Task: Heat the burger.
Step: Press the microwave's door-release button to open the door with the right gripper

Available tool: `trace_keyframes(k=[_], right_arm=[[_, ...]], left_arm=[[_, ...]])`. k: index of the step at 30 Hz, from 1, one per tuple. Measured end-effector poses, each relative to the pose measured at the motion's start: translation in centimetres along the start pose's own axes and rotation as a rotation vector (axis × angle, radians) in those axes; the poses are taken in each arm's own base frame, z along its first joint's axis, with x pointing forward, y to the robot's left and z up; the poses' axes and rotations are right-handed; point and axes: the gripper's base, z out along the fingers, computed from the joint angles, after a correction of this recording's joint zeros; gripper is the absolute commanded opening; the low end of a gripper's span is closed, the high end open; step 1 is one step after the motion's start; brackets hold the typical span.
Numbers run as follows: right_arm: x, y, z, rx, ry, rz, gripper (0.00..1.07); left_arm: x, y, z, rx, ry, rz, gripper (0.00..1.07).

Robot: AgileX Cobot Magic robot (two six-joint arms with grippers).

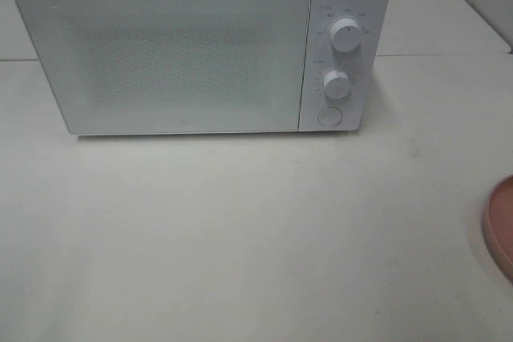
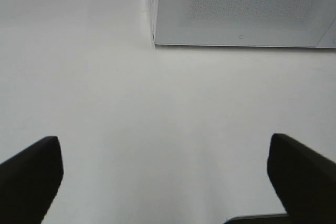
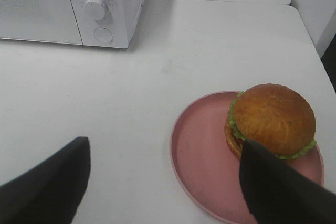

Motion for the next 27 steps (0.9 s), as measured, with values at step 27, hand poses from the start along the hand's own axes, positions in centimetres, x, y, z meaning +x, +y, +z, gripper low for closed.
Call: trace_keyframes(k=[27], right_arm=[[-1.2,0.1,0.1,-0.005,-0.061,-0.001,0.76]], left_arm=[[0.0,0.0,0.0,0.000,0.000,0.000,0.98]])
